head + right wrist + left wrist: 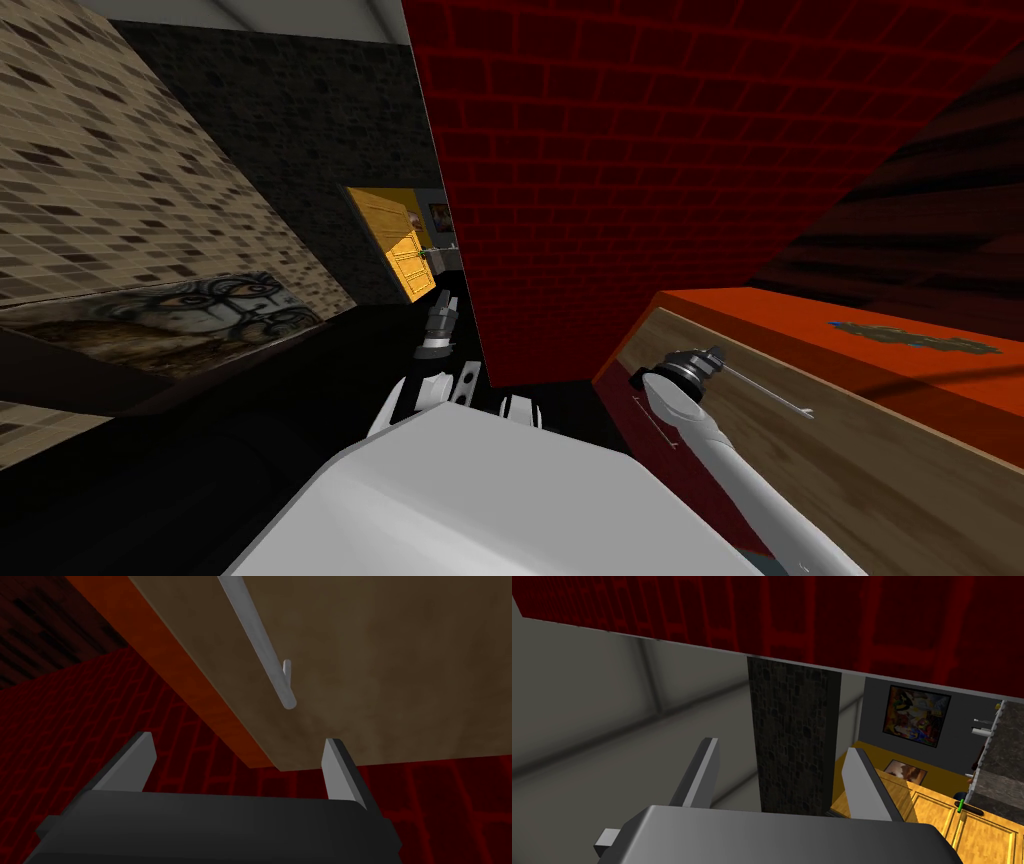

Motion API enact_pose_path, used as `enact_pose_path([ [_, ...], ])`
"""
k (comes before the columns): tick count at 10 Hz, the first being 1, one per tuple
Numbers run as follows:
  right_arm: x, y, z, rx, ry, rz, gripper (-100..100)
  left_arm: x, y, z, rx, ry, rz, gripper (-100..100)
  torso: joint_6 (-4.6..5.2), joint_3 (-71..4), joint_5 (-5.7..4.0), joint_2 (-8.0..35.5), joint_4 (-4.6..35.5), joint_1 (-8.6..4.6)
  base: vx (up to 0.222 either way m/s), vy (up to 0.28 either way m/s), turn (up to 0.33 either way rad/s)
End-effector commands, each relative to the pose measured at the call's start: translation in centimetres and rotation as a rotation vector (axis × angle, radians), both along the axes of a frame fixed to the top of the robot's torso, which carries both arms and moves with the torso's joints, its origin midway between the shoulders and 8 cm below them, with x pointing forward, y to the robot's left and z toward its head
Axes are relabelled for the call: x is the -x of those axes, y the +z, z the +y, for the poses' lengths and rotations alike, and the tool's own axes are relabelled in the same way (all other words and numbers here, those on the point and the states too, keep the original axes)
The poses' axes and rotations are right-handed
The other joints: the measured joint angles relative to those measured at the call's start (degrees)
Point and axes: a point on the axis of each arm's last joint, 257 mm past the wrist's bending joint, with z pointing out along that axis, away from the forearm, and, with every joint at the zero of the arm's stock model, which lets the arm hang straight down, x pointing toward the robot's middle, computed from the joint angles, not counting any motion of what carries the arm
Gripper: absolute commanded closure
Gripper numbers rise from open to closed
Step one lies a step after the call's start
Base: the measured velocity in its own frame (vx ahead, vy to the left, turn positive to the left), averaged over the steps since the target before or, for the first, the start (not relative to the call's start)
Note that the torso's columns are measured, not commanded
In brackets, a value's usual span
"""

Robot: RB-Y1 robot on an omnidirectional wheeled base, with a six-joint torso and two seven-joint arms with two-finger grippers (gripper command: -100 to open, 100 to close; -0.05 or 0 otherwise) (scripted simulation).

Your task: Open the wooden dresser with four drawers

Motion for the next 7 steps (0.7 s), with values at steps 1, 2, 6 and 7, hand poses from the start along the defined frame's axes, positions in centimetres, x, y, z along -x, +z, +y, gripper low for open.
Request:
enact_pose_path([
  [1, -1.6, 0.7, 0.2, 0.016, 0.068, 0.029, -100, 0.0, 0.0, 0.0, 0.0, 0.0, 0.0, 0, 0.03, 0.0, 0.01, 0.0, 0.0, 0.04, -0.065, -0.029, 0.029],
  [2, -2.2, 1.3, 0.2, 0.031, 0.098, 0.042, -100, 0.0, 0.0, 0.0, 0.0, 0.0, 0.0, 0, 0.01, 0.0, 0.02, 0.0, 0.0, 0.08, -0.085, -0.06, 0.068],
  [6, -4.1, 2.0, 0.6, 0.051, 0.188, 0.088, -100, 0.0, 0.0, 0.0, 0.0, 0.0, 0.0, 0, 0.01, 0.0, 0.0, 0.0, 0.0, 0.0, -0.067, -0.056, 0.043],
  [7, -4.8, 2.5, 0.7, 0.063, 0.223, 0.109, -100, 0.0, 0.0, 0.0, 0.0, 0.0, 0.0, 0, 0.02, 0.0, 0.01, -0.1, 0.0, 0.06, -0.069, -0.047, 0.05],
])
